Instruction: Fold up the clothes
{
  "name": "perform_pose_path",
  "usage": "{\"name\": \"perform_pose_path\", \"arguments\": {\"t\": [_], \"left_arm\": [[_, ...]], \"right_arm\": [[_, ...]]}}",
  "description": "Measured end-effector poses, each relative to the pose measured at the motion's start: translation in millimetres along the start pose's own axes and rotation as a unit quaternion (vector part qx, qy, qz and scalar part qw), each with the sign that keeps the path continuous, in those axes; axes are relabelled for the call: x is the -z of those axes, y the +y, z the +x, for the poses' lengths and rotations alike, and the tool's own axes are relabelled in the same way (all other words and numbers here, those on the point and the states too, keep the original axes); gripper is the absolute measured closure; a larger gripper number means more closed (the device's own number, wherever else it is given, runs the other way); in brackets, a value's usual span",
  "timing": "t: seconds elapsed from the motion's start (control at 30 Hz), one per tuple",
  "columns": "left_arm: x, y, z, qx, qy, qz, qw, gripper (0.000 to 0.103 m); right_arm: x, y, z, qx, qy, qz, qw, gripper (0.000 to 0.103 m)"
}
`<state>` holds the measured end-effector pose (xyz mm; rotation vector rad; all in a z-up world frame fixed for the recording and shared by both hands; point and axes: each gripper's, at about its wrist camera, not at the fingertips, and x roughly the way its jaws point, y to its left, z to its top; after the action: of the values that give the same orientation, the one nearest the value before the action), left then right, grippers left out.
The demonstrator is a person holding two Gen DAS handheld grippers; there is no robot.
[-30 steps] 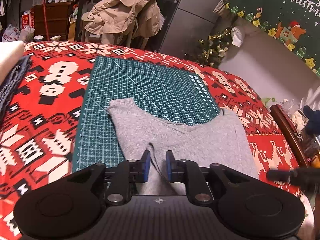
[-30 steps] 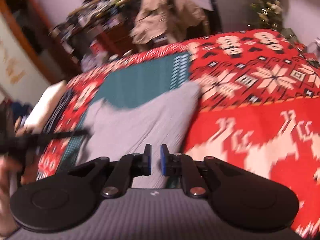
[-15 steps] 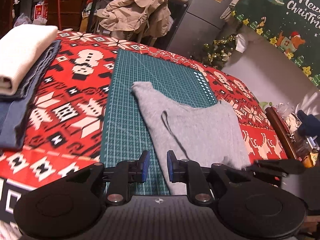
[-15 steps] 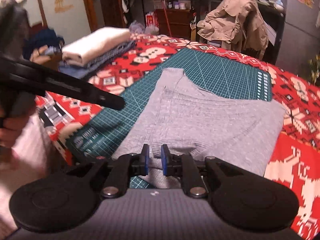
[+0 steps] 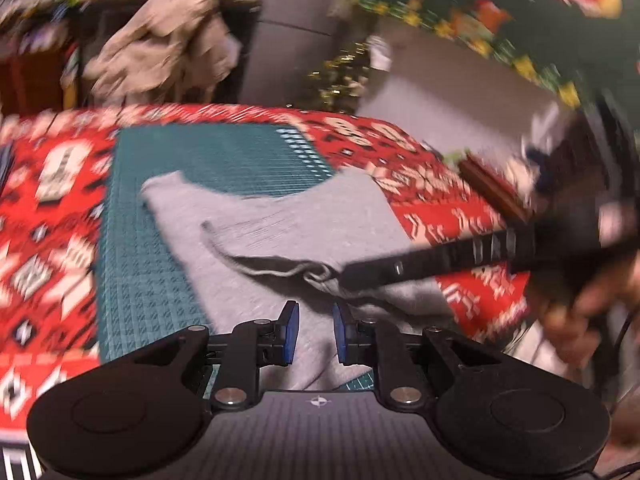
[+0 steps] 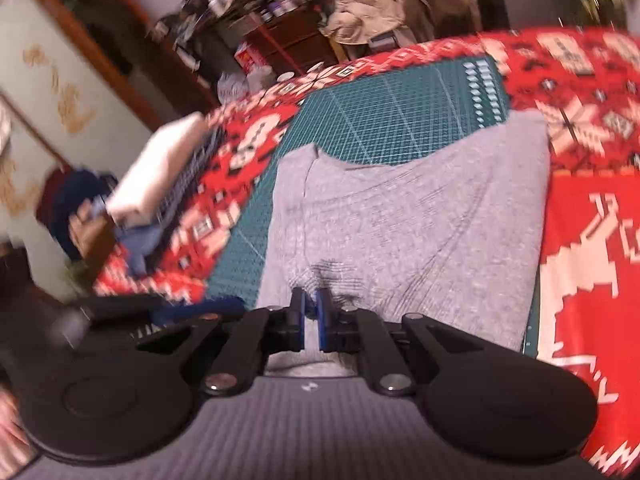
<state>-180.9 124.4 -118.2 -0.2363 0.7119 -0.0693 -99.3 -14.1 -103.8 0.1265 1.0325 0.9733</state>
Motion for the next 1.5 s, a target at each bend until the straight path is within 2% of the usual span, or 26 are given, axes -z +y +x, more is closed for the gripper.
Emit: {"name": "perform_pose_path", "arguments": {"t": [0.1,0.17,0.23,0.33,0.43,0.53,0.6,0.63,0.67,0.8,0.9,1.03,1.07,1.17,1.23,1.37,1.43,1.5], "left_arm": [[1.5,-16.7,11.7,-0.023,-0.007,0.053,0.9983,0.086],[2.9,-20.5,16.3,-0.023,-0.008,0.069,0.9973,0.086],[3.6,-21.1,18.6,-0.019,-0.012,0.078,0.9967,0.082],[4.9,-19.7,22.3,-0.021,-0.009,0.084,0.9962,0.080],[5.9,-16.4,22.2,-0.027,-0.018,0.085,0.9959,0.072],[3.4,-13.2,22.3,-0.008,-0.029,0.077,0.9966,0.072],[2.9,-13.8,21.3,0.004,-0.038,0.079,0.9962,0.076],[3.0,-14.5,21.2,0.005,-0.040,0.078,0.9961,0.088],[3.0,-15.2,21.0,0.006,-0.042,0.078,0.9960,0.095],[3.2,-13.9,20.8,-0.001,-0.030,0.056,0.9980,0.096],[4.2,-8.7,20.6,0.010,0.001,0.021,0.9997,0.096],[3.5,6.6,18.2,0.055,0.035,-0.075,0.9951,0.097],[3.6,11.0,19.2,0.063,0.044,-0.100,0.9920,0.097],[6.8,29.3,25.4,0.088,0.072,-0.188,0.9755,0.097],[9.5,38.9,28.2,0.099,0.082,-0.225,0.9659,0.097],[10.5,44.4,26.8,0.114,0.099,-0.257,0.9545,0.097],[11.6,47.9,23.6,0.132,0.096,-0.280,0.9459,0.097],[12.9,48.5,23.7,0.125,0.099,-0.280,0.9467,0.097]], "right_arm": [[-7.9,-9.8,-3.3,-0.014,0.002,0.026,1.000,0.097],[-10.0,-10.6,-4.4,-0.015,0.005,0.025,1.000,0.097],[-10.8,-9.3,-5.0,-0.021,0.008,0.023,0.999,0.096],[-9.9,-5.6,-4.9,-0.026,0.010,0.016,0.999,0.096],[-9.6,-4.0,-6.9,-0.028,0.012,0.011,0.999,0.096],[-10.6,-2.4,-8.6,-0.029,0.014,0.006,0.999,0.096],[-11.7,-1.9,-9.0,-0.033,0.014,0.003,0.999,0.095],[-12.3,-1.8,-9.6,-0.033,0.012,0.003,0.999,0.091],[-12.9,-1.8,-11.4,-0.033,0.009,0.004,0.999,0.090],[-14.0,-4.4,-23.3,-0.035,-0.006,0.006,0.999,0.085],[-13.3,-13.1,-32.2,-0.019,-0.016,0.014,1.000,0.084],[-6.8,-25.0,-33.3,0.031,-0.007,0.007,0.999,0.083],[-4.5,-27.8,-33.6,0.031,-0.005,0.010,0.999,0.083],[2.1,-32.5,-32.7,0.033,0.000,0.016,0.999,0.083],[6.6,-33.0,-31.8,0.035,0.002,0.013,0.999,0.083],[12.9,-32.0,-26.1,0.048,0.007,0.005,0.999,0.083],[15.3,-34.4,-24.8,0.060,0.009,0.004,0.998,0.083],[17.4,-36.7,-29.1,0.058,0.006,0.006,0.998,0.083]]}}
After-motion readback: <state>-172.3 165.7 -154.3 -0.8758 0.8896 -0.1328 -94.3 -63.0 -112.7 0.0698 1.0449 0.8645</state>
